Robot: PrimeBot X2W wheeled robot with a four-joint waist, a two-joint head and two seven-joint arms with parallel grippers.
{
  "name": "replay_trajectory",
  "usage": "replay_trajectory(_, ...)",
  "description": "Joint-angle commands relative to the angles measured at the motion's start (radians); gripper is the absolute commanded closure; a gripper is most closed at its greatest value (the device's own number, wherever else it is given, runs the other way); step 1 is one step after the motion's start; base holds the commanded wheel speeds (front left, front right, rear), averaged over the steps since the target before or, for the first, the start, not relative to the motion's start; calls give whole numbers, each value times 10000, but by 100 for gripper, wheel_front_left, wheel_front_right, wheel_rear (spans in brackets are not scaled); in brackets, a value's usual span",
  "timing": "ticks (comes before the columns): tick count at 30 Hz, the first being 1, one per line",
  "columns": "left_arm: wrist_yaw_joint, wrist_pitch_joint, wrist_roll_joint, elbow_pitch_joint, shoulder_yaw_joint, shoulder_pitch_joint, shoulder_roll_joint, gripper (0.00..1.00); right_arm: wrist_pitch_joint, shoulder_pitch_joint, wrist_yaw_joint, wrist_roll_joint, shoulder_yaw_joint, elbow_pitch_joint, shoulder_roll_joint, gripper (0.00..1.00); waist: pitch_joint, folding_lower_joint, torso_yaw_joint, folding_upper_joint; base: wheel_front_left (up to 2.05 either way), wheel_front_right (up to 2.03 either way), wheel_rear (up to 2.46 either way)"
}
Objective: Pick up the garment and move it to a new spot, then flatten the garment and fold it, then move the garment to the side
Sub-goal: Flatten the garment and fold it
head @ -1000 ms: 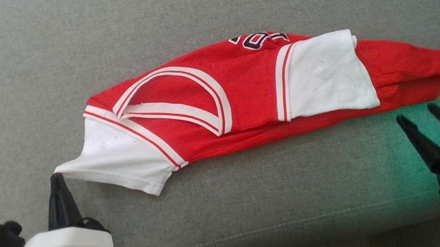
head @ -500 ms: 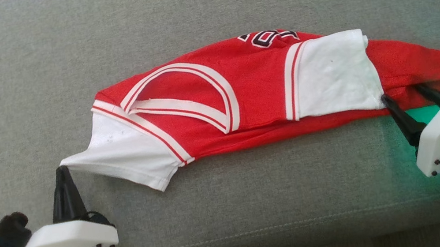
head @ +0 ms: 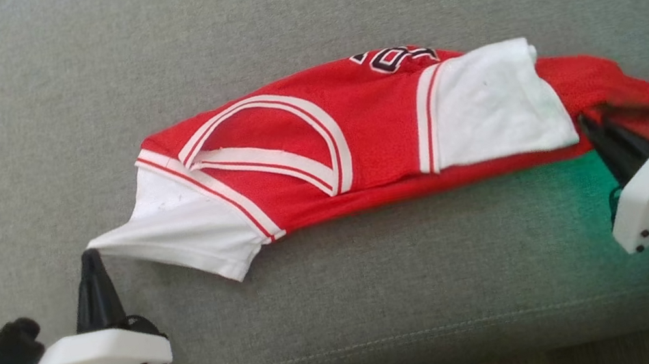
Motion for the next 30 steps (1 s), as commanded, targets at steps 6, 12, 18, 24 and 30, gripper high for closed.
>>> replay_trajectory(6, -327, -254, -238, -692, 796, -261, 109, 100, -343, 5, -4, -92, -399, -1834, -213, 100, -363, 0, -276, 0, 0, 0, 0)
replay_trajectory(12, -684, -325, -462, -2021, 1352, -375, 203, 100, -1157, -303, -4, -375, -598, -2834, -271, 100, -697, 0, -466, 0, 0, 0, 0)
replay_trajectory(18, -595, -250, -287, -2567, 1404, -154, 381, 100, -553, -21, -4, -460, 192, -1661, -495, 100, -702, 0, -541, 0, 0, 0, 0)
replay_trajectory(24, -465, -249, -68, -2460, 1212, 137, 328, 100, -821, 1075, -4, -479, -165, -1335, -85, 0, -517, 0, -312, 0, 0, 0, 0)
replay_trajectory(30, -475, -297, -79, -2117, 1515, 246, 366, 100, -1217, 2541, -4, -680, -376, -2229, 481, 0, -413, 0, -271, 0, 0, 0, 0)
